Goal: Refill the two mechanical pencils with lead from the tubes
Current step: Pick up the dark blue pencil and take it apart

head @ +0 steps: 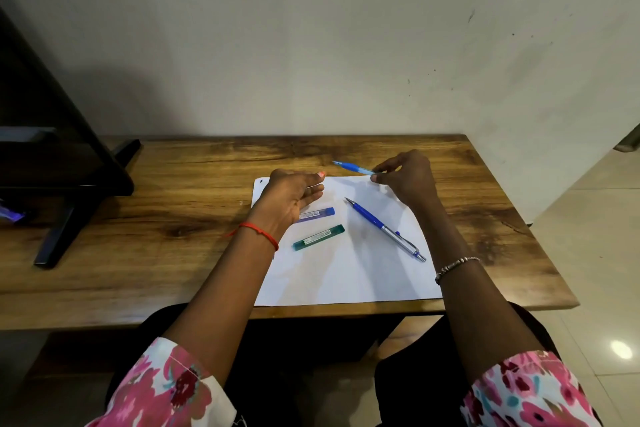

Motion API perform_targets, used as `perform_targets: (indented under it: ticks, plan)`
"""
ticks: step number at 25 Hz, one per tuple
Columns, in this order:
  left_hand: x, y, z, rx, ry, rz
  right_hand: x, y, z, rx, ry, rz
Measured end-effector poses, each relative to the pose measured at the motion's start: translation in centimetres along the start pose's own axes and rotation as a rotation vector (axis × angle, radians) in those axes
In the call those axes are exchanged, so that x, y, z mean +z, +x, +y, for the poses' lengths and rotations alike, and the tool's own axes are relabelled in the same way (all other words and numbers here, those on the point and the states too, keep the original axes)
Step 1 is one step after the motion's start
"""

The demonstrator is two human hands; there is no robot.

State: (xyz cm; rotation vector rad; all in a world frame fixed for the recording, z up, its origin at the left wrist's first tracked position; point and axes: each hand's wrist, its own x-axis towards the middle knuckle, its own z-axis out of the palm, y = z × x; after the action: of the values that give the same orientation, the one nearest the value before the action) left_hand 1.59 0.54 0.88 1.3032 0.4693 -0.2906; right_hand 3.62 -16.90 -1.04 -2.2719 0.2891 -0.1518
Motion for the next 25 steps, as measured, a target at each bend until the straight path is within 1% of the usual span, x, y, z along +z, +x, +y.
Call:
perform_targets:
  ticks: [6,13,18,25]
  plan:
    - [-0.4,-0.1,0.1,-0.016,0.031,0.004,-0.5,-0.7,-0.2,0.137,-0.198,-0.117]
    - [-0.8,0.3,0.3,-0.006,0.016,0.021,-0.8,-0.7,-0.4,0.138,-0.258,-0.164]
    - [-0.6,-0.1,0.3,-0.014,0.038,0.021,-0.7,-0.2,-0.2,0.134,-0.256,-0.200]
    - [-0.1,-0.8,0.4,-0.021,0.071,0.017,-0.6,-0.1,-0.1,0.052,-0.108,-0.186]
